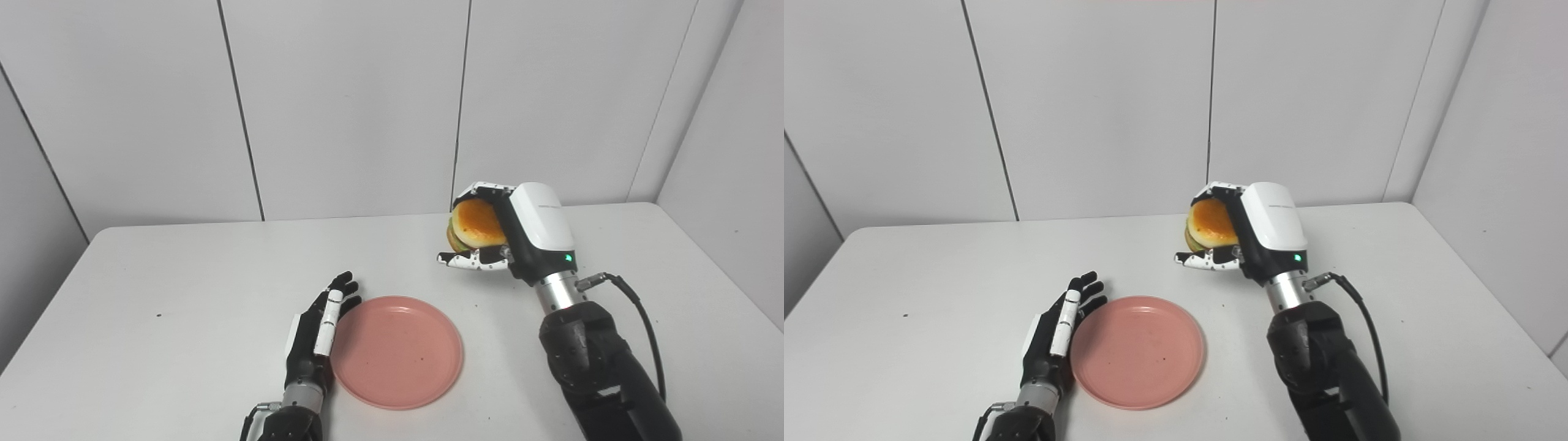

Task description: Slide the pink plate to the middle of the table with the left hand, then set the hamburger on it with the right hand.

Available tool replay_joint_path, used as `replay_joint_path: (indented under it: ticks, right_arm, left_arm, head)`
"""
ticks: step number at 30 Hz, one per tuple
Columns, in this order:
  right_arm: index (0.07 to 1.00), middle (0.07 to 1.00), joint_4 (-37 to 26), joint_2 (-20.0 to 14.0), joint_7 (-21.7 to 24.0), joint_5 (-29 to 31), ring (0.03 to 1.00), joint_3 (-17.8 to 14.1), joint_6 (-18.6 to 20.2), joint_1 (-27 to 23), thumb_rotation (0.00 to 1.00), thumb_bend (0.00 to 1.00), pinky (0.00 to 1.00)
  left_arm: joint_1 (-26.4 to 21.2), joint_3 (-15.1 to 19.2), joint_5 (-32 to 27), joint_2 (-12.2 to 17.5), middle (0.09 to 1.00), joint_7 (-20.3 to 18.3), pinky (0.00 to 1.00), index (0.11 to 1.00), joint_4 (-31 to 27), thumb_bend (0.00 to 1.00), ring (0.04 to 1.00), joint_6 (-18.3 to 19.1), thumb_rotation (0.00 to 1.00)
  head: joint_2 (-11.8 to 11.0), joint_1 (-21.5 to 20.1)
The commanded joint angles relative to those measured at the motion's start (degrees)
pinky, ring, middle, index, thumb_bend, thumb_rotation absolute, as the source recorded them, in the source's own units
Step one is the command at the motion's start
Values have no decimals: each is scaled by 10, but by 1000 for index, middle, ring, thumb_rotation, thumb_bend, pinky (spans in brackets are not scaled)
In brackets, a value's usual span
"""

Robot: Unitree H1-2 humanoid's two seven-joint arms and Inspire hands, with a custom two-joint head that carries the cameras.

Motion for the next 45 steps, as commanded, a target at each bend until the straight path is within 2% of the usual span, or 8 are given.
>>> replay_joint_path:
  ticks: [1,7,20,31,36,40,45]
  right_arm:
    - [478,372,-13,7,-9,-10,292,2,-2,-29,152,515,225]
    - [478,383,15,33,-24,-16,311,29,-28,-21,153,515,248]
    - [478,389,35,66,-36,-7,304,57,-32,3,156,514,238]
    - [478,380,45,62,-34,-15,286,74,-29,22,157,513,213]
    - [480,398,56,60,-28,-14,331,77,-25,28,157,513,269]
    - [481,426,89,61,-37,-12,366,81,-34,28,157,513,309]
    - [481,434,111,66,-42,-10,370,85,-31,31,157,513,313]
  left_arm:
    - [-11,-7,5,-13,838,1,824,802,4,665,808,1,913]
    - [-8,-7,6,-13,833,5,817,799,2,668,804,2,931]
    - [-5,-11,5,-12,834,4,795,808,5,633,811,-4,969]
    - [-3,-12,10,-11,837,6,791,816,5,641,811,-4,974]
    - [-3,-13,14,-11,837,6,797,813,7,628,810,-8,976]
    - [-2,-15,17,-10,829,6,787,813,11,611,796,-15,979]
    - [-3,-15,20,-12,815,11,771,801,13,599,781,-19,964]
  head:
    - [1,2]
    - [2,7]
    - [9,18]
    - [11,17]
    - [12,17]
    - [13,18]
    - [12,18]
